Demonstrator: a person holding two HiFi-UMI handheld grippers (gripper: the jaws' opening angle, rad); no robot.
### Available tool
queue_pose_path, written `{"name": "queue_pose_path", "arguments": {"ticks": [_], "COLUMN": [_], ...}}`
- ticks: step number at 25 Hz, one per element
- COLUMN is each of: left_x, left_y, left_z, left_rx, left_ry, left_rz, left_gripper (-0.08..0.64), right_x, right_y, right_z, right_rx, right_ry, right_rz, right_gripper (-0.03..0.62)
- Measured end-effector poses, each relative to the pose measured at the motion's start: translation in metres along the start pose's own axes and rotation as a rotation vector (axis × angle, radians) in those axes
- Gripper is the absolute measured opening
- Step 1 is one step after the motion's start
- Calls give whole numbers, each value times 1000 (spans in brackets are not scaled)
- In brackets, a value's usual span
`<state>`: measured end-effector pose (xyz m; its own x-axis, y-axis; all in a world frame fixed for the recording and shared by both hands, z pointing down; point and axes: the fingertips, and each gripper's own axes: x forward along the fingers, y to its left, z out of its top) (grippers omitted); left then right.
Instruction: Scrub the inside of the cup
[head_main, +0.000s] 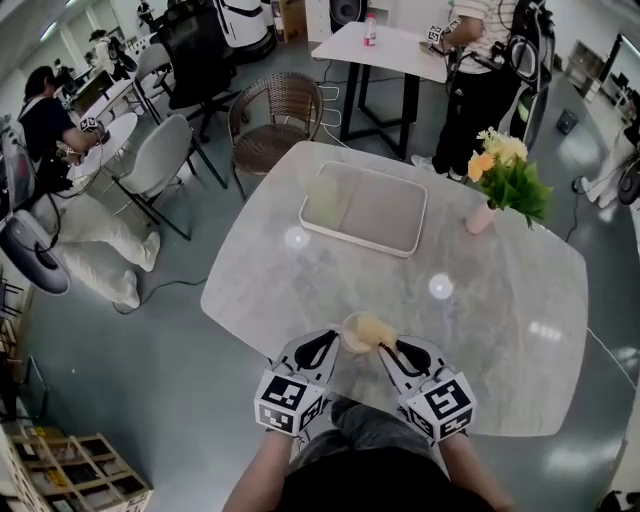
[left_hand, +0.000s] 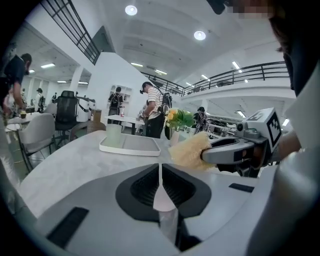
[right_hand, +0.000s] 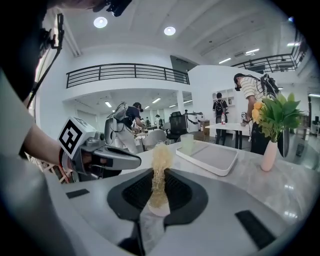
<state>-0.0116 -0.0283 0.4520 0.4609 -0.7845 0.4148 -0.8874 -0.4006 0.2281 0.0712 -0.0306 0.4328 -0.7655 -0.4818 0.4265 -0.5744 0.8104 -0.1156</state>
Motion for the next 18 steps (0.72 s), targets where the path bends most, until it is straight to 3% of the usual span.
{"name": "queue_pose_path", "arguments": {"ticks": [5, 9, 13, 16, 18], "left_x": [8, 9, 22, 36, 42], "left_y": [23, 36, 34, 31, 28], "left_z": [-7, -26, -51, -58, -56], "left_rx": [35, 72, 230, 378, 429], "left_ry": [78, 205, 350, 406, 435], "left_rz": [-17, -68, -167, -254, -326], "left_gripper": [18, 126, 180, 190, 190], "right_x": [18, 26, 32, 40, 46], "right_y": [-8, -5, -1, 1, 3], "right_z": [-6, -12, -15, -19, -21], "right_rx": [-110, -211, -289, -316, -314], "right_ry": [161, 319, 427, 497, 547], "right_rz": [25, 63, 85, 93, 100], "right_gripper": [60, 60, 60, 60, 60]}}
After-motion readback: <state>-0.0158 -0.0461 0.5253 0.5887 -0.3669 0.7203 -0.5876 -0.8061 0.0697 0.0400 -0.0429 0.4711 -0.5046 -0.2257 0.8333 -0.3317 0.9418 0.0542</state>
